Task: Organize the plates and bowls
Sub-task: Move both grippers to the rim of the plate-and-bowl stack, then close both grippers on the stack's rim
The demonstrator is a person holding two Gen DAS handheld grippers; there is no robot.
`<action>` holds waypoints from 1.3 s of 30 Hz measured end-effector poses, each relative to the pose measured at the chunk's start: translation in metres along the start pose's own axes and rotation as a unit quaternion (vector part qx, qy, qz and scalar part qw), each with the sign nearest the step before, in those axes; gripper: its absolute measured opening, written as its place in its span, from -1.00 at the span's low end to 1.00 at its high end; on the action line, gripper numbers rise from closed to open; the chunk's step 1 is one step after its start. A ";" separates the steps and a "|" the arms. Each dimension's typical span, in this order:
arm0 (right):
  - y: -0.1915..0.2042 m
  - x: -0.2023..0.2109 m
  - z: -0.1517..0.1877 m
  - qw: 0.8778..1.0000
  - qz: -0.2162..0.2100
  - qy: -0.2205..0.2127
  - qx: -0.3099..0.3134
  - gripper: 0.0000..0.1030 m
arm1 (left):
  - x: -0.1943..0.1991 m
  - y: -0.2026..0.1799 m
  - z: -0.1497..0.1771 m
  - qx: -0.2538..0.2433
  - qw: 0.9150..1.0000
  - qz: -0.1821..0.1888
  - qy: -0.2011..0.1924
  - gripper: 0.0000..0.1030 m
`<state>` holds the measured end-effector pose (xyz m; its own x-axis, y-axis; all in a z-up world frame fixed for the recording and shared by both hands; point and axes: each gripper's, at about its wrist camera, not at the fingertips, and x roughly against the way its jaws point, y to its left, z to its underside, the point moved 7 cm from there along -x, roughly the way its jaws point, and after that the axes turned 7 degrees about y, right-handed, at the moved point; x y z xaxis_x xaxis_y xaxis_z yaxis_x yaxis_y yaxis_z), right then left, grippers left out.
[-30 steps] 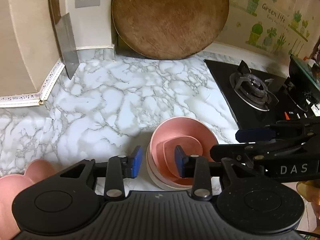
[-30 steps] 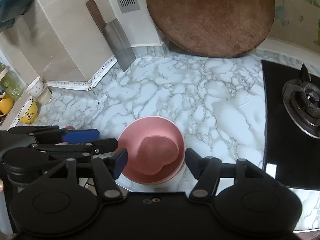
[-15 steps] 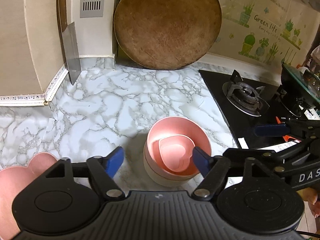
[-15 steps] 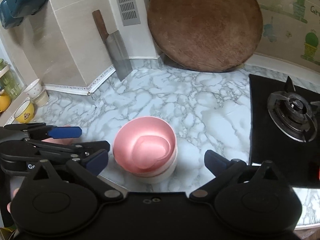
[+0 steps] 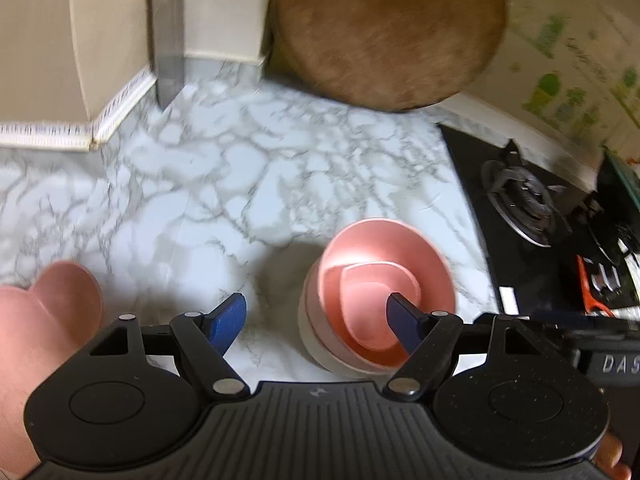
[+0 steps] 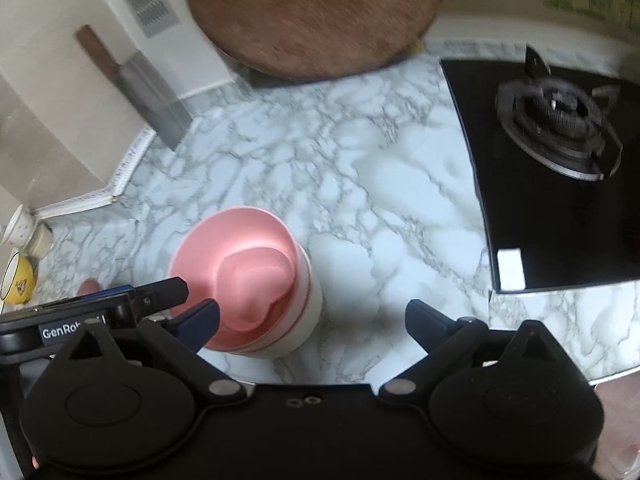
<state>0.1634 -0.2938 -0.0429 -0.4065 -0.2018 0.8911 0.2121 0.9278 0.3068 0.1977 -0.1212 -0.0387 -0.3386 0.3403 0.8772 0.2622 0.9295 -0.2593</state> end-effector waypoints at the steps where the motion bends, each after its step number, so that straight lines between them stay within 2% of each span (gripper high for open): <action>1: -0.001 -0.004 -0.001 1.000 0.000 0.006 -0.003 0.81 | -0.005 0.002 -0.001 0.006 1.000 -0.003 0.006 0.49; 4: -0.002 -0.015 -0.003 1.000 -0.006 0.024 -0.010 0.63 | -0.017 0.006 -0.002 0.021 1.000 -0.008 0.018 0.49; 9: 0.001 -0.026 -0.006 0.999 -0.010 0.038 -0.012 0.58 | -0.028 0.009 -0.004 0.031 0.999 -0.015 0.027 0.48; 15: 0.004 -0.034 -0.007 0.999 -0.002 0.051 0.003 0.38 | -0.033 0.009 -0.005 0.030 0.999 -0.027 0.031 0.45; 18: 0.006 -0.038 -0.008 0.998 -0.004 0.058 0.006 0.24 | -0.034 0.012 -0.005 0.035 0.998 -0.028 0.035 0.20; 20: 0.008 -0.041 -0.008 0.998 -0.006 0.063 0.008 0.12 | -0.036 0.013 -0.005 0.034 0.998 -0.030 0.036 0.15; 23: 0.009 -0.046 -0.008 0.997 -0.018 0.070 0.003 0.01 | -0.040 0.010 -0.004 0.027 0.998 -0.034 0.044 -0.13; 32: 0.013 -0.054 -0.006 0.996 -0.036 0.086 -0.007 -0.41 | -0.046 0.000 -0.003 0.015 0.998 -0.025 0.056 -0.51; 35: 0.015 -0.054 -0.006 0.996 -0.029 0.086 -0.003 -0.47 | -0.047 -0.004 -0.003 0.009 0.998 -0.020 0.061 -0.63; 39: 0.016 -0.054 -0.006 0.996 -0.019 0.084 0.003 -0.51 | -0.047 -0.006 -0.003 0.003 0.998 -0.027 0.060 -0.65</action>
<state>0.1941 -0.2697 -0.0842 -0.2586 -0.2855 0.9228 0.1941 0.9205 0.3392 0.2148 -0.1433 -0.0774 -0.2410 0.2712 0.9319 0.2419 0.9466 -0.2129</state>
